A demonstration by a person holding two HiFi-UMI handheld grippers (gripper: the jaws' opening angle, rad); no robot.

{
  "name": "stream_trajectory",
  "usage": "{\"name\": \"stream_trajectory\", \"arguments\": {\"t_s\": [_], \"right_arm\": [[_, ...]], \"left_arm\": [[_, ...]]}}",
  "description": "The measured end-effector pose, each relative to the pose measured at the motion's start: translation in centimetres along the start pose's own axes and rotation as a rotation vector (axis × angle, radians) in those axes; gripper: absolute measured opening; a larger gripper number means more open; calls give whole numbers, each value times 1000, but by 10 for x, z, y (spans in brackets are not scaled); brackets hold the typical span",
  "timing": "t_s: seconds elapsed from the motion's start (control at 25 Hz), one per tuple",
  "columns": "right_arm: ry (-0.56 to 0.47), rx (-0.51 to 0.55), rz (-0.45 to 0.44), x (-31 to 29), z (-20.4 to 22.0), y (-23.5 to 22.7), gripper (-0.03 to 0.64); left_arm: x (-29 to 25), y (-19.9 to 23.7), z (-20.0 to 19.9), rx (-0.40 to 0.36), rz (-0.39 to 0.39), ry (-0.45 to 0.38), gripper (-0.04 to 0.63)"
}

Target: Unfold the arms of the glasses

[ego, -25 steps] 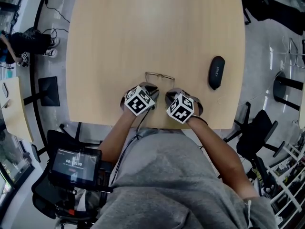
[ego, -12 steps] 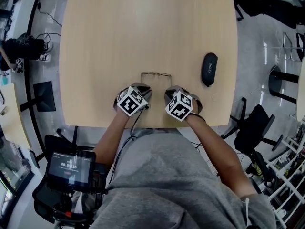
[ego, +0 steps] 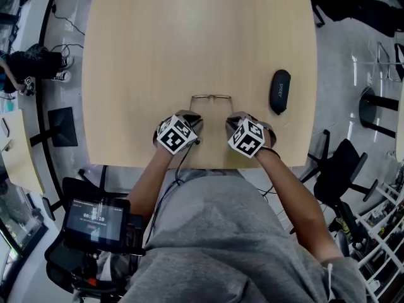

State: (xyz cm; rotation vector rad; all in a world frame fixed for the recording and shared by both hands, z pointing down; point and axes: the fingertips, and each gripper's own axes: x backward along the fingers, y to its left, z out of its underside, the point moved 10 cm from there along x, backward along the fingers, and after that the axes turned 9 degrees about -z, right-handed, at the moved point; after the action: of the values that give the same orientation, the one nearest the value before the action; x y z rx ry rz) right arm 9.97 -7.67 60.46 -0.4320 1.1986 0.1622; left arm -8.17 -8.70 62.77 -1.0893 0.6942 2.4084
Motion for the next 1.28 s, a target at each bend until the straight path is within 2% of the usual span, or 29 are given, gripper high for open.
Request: {"name": "stream_trajectory", "arguments": {"t_s": [0.24, 0.4, 0.52, 0.68, 0.76, 0.88, 1.04, 1.28], "right_arm": [[-25, -21, -2, -6, 4, -6, 28], [-48, -58, 7, -6, 3, -4, 28], [-59, -88, 23, -4, 3, 0, 28], [-92, -112, 48, 1, 2, 2, 28], [-109, -123, 60, 6, 1, 6, 28], [-133, -138, 74, 16, 8, 16, 28], [-191, -156, 106, 37, 22, 32, 28], [-339, -204, 143, 57, 12, 30, 28]], "left_arm": [[-1, 2, 8, -42, 0, -11, 41], [9, 4, 13, -33, 6, -39, 41], [21, 1, 13, -27, 30, -72, 41], [32, -1, 9, -70, 45, -119, 43], [40, -3, 7, -63, 59, -147, 46], [56, -9, 9, -11, 67, -173, 66], [81, -20, 9, 56, 30, -249, 71], [124, 2, 12, 70, -93, -356, 71]]}}
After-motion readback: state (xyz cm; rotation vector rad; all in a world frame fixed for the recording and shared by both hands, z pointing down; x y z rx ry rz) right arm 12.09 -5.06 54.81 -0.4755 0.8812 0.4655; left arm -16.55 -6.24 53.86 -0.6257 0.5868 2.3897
